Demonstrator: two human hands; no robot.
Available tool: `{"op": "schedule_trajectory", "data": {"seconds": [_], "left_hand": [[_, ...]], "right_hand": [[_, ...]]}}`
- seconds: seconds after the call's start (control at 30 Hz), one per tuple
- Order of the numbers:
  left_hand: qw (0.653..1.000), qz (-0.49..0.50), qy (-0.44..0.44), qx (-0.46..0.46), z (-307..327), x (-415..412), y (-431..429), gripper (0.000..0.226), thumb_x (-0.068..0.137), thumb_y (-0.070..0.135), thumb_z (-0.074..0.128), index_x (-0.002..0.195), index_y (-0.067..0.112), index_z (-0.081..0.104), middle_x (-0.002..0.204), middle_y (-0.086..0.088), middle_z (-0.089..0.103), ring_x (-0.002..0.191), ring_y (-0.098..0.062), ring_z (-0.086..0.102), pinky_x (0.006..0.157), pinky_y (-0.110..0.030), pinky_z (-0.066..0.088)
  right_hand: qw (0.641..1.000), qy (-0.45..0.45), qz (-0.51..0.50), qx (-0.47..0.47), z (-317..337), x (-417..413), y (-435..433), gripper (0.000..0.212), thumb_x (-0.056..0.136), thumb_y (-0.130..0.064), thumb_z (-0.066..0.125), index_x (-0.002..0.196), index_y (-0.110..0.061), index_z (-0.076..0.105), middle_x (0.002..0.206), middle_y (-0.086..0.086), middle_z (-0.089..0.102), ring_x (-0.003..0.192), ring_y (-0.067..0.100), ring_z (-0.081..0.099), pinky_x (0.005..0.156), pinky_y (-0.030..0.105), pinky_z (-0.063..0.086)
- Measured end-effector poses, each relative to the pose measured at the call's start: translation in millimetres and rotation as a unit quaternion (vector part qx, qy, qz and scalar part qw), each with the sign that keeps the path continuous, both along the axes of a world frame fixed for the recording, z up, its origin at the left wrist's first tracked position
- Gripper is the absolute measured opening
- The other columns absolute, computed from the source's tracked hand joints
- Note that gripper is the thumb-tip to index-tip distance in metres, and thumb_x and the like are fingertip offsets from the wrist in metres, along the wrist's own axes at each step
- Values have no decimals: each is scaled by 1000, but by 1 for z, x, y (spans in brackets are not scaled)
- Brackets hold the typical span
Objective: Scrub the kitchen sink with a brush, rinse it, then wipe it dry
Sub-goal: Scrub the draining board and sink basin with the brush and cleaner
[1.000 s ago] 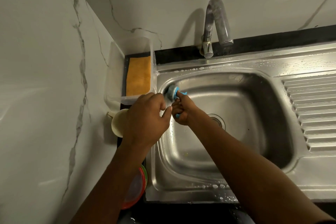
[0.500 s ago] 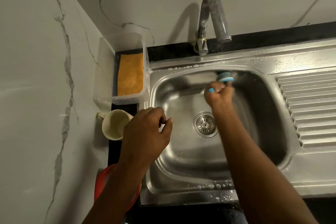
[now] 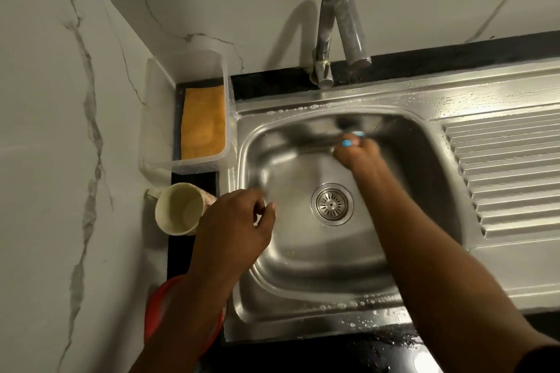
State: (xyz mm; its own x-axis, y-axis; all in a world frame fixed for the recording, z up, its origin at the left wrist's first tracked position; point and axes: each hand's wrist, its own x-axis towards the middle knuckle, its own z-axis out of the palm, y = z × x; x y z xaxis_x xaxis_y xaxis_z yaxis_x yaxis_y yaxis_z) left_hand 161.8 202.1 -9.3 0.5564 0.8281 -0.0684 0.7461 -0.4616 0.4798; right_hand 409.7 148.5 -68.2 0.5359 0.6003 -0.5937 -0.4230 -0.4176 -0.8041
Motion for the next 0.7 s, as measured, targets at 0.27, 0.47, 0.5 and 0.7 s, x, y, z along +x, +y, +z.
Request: {"op": "schedule_trajectory", "data": {"seconds": [0.27, 0.47, 0.5, 0.7], "left_hand": [[1000, -10, 25, -9, -9, -4, -8, 30, 96, 44, 67, 74, 27, 55, 67, 12, 57, 64, -8, 57, 58, -28, 48], [999, -20, 17, -24, -9, -3, -9, 29, 97, 44, 64, 74, 27, 55, 69, 11, 60, 66, -10, 58, 60, -32, 51], [999, -20, 13, -26, -9, -3, -10, 28, 97, 44, 64, 75, 27, 56, 70, 12, 60, 67, -9, 59, 60, -33, 51], [998, -25, 25, -47, -17, -1, -15, 28, 97, 44, 64, 76, 29, 54, 71, 14, 59, 66, -8, 57, 61, -25, 49]], "right_hand": [[980, 173, -6, -100, -48, -47, 49, 28, 104, -30, 59, 86, -8, 60, 73, 10, 63, 54, 16, 61, 31, 21, 43], [989, 146, -10, 1, -52, -11, 18, 26, 105, -23, 52, 81, -13, 55, 58, 6, 62, 47, 9, 60, 41, 13, 44], [998, 65, 12, -12, -35, 8, 0, 19, 103, -30, 54, 95, -16, 63, 80, 6, 70, 69, 10, 67, 50, 14, 49], [999, -32, 5, -32, -37, 9, 0, 40, 95, -43, 67, 126, -19, 58, 111, 4, 66, 102, 23, 64, 88, 38, 51]]}}
